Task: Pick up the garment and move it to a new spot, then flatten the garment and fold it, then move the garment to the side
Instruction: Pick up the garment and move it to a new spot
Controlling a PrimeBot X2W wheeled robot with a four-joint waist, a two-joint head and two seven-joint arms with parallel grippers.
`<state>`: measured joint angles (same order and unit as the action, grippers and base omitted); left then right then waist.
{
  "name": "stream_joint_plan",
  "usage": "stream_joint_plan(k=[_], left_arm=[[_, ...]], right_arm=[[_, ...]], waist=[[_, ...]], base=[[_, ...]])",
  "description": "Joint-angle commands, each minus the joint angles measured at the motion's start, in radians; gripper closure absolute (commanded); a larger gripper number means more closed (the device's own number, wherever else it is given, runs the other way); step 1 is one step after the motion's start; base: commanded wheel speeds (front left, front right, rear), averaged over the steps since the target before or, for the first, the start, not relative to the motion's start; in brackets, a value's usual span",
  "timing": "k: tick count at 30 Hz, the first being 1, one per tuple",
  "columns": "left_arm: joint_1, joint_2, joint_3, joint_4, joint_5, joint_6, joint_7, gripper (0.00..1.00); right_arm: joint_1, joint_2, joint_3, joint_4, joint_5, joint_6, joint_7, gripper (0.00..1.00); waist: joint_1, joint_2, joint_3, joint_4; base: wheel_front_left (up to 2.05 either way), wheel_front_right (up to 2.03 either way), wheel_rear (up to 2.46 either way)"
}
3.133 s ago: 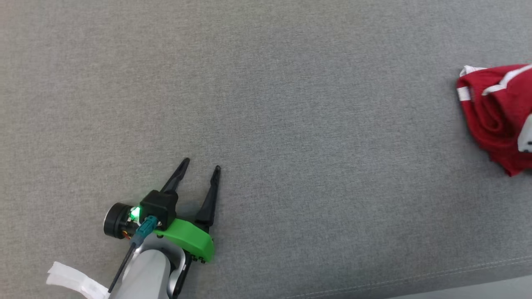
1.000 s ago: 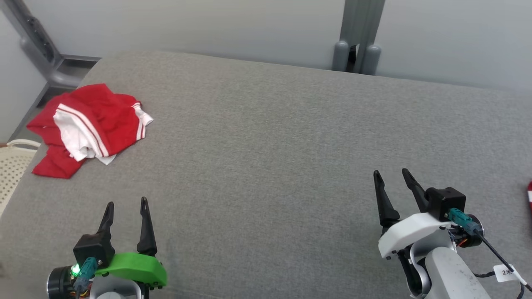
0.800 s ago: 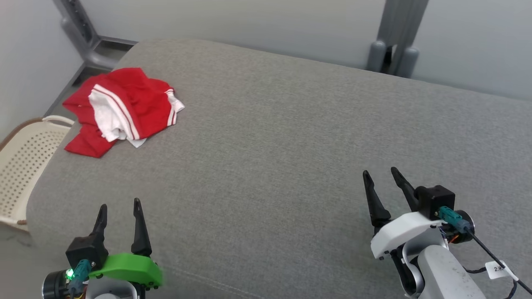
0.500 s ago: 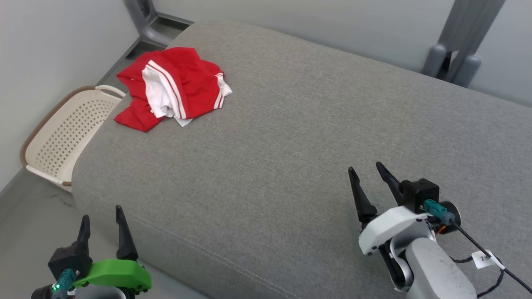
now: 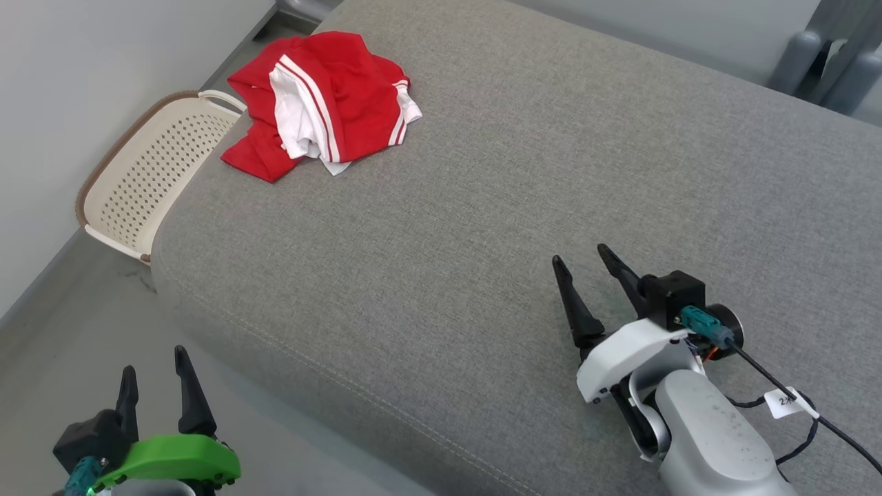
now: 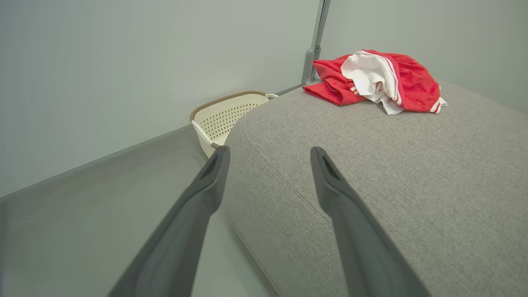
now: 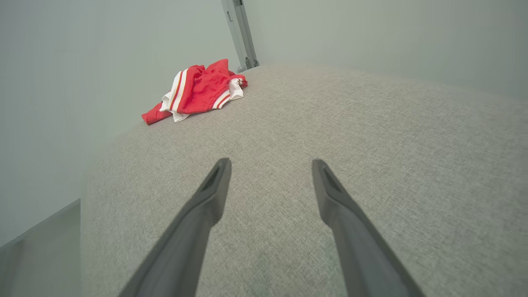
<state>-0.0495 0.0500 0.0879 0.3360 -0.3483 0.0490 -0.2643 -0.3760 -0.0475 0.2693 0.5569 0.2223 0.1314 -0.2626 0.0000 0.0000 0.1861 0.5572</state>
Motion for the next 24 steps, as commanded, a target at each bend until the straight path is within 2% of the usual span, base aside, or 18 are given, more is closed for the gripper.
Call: stream_joint_plan(k=[1,5,12,18,24], left_arm=[[-0.044,0.002,0.001,0.012,-0.001,-0.016,0.0,0.0],[-0.142,0.002,0.024,0.085,-0.009,-0.073,0.0,0.0],[-0.346,0.015,0.095,0.184,0.038,-0.155,0.0,0.0],[-0.519,0.066,0.112,0.269,0.045,-0.18,0.0,0.0],[-0.655,0.149,0.066,0.344,0.003,-0.18,0.0,0.0]], right_arm=[[-0.017,-0.006,-0.008,-0.002,-0.011,-0.001,-0.003,0.0],[-0.027,-0.006,-0.04,-0.04,-0.058,-0.001,-0.003,0.0],[-0.074,-0.007,-0.016,-0.129,-0.1,-0.001,-0.003,0.0],[-0.118,-0.006,-0.003,-0.202,-0.13,-0.001,-0.003,0.0],[-0.156,-0.005,0.018,-0.275,-0.146,-0.001,-0.003,0.0]], waist=[[0.0,0.0,0.022,-0.001],[0.0,0.0,0.07,-0.005],[0.0,0.0,0.182,-0.101],[0.0,0.0,0.27,-0.188],[0.0,0.0,0.337,-0.271]], base=[[0.0,0.0,0.0],[0.0,0.0,0.0],[0.0,0.0,0.0],[0.0,0.0,0.0],[0.0,0.0,0.0]])
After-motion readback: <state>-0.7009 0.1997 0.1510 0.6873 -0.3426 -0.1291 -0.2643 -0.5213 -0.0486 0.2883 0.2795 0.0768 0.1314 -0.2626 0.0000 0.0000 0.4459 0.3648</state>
